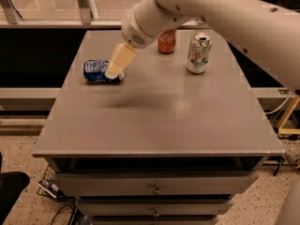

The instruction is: Knock coke can over

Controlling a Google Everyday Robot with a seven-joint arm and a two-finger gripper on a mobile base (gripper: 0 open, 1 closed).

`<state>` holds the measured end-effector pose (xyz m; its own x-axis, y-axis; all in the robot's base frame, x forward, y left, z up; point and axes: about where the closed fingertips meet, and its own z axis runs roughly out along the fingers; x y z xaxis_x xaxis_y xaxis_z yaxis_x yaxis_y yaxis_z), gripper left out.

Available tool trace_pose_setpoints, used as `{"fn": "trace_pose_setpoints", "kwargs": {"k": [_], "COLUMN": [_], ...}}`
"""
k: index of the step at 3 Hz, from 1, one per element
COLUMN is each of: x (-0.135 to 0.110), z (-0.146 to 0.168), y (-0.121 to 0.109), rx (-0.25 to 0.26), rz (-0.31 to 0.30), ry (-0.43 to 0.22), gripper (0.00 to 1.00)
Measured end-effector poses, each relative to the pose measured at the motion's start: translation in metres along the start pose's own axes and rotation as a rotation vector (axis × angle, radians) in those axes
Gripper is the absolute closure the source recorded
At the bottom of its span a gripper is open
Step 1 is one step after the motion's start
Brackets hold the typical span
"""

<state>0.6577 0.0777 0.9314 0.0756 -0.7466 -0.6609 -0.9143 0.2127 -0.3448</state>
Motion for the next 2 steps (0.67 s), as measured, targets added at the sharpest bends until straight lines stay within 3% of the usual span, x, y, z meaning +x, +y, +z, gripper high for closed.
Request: {"fn": "trace_pose_setpoints", "kwargs": {"k": [1,2], "x": [0.016,0.027], "z": [-0.038,-0.049], "y": [-0.01,-0.016], "rx": [0.109,0.187], "rz": [0.084,0.137], "ry": [-0.162,-0.305], "gripper": [0.0,0.0]}}
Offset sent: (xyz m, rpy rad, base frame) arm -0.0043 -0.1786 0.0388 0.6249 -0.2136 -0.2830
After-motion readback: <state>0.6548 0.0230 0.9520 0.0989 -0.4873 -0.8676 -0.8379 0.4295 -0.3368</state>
